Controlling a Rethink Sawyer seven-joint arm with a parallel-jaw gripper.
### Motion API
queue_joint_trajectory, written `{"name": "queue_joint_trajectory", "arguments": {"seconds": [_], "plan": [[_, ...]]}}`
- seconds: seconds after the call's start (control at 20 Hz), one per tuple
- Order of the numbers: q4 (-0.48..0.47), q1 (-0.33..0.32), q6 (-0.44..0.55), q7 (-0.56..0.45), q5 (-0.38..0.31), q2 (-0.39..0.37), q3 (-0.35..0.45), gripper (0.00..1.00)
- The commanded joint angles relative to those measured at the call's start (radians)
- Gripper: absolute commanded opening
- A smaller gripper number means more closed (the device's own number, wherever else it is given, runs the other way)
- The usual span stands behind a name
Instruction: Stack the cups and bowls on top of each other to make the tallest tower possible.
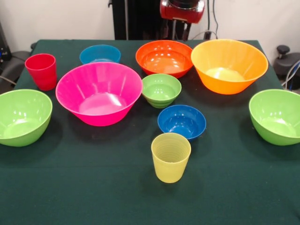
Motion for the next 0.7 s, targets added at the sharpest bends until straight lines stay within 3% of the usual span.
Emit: {"name": "queue_joint_trajectory", "arguments": {"seconds": [0.05, 0.2, 0.7], "plan": [[-0.151, 0.007, 0.092, 0.057, -0.038, 0.07, 0.055, 1.0], [-0.242, 0.008, 0.094, 0.059, -0.045, 0.133, 0.054, 1.0], [-0.385, 0.023, 0.057, 0.06, -0.054, 0.244, 0.052, 1.0]]}}
